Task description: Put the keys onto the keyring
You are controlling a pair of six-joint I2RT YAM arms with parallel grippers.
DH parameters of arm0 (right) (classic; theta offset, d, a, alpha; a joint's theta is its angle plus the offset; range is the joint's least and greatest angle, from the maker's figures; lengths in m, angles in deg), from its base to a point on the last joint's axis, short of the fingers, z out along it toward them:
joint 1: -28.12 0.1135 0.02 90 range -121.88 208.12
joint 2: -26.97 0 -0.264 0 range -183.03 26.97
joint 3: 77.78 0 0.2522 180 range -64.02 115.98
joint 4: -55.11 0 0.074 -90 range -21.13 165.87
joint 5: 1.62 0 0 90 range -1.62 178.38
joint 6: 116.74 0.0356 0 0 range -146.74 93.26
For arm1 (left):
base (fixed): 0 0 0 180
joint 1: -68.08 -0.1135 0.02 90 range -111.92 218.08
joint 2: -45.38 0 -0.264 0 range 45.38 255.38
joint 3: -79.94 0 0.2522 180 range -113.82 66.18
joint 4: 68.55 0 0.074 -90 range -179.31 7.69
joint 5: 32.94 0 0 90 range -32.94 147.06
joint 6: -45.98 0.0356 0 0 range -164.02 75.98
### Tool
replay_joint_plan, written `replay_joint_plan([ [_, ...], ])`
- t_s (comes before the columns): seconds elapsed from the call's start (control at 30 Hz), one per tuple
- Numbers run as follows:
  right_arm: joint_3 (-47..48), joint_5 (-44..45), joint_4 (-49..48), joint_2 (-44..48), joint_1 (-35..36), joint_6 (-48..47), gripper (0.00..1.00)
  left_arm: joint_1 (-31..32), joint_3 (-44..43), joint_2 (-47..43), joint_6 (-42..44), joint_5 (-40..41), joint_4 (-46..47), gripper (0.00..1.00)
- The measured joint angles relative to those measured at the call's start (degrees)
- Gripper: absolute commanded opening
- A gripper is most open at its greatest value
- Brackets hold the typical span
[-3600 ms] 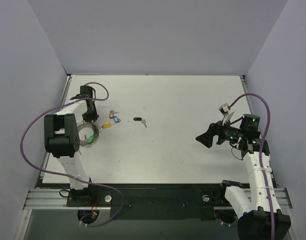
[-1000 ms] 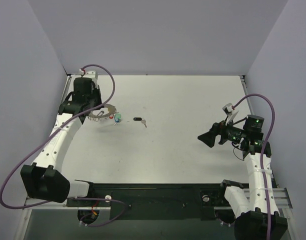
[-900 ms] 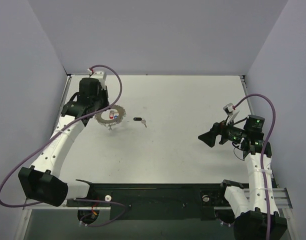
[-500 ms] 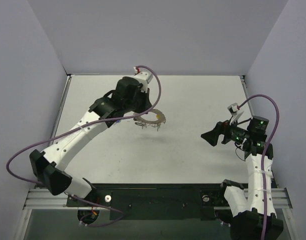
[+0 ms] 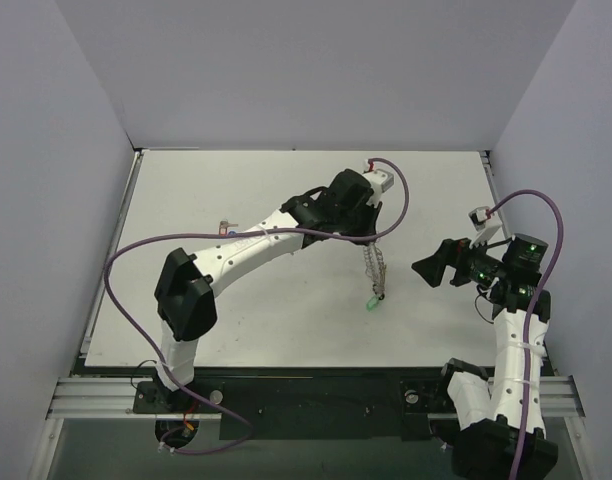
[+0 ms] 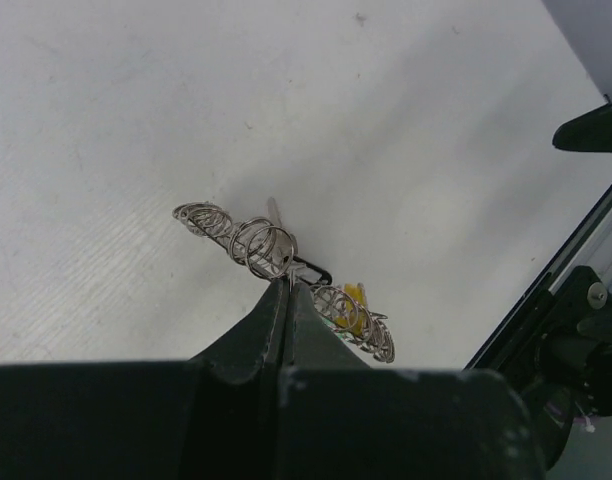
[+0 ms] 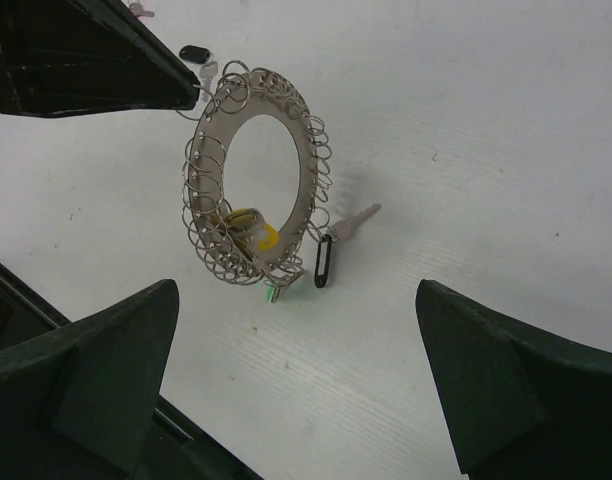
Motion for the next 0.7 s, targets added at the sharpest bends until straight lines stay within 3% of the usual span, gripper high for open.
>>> replay_joint_plan([
  [0.27,0.00,1.95,-0.83,0.00,-2.03,2.03,1.00,-0.24,-0.87,3.67,-2.54,-4.22,9.42,0.00],
  [0.7,0.00,1.22,-2.82,0.00,-2.27,4.28,1.00,-1.66,27.06,-4.55,-2.82,-6.19,25.24,0.00],
])
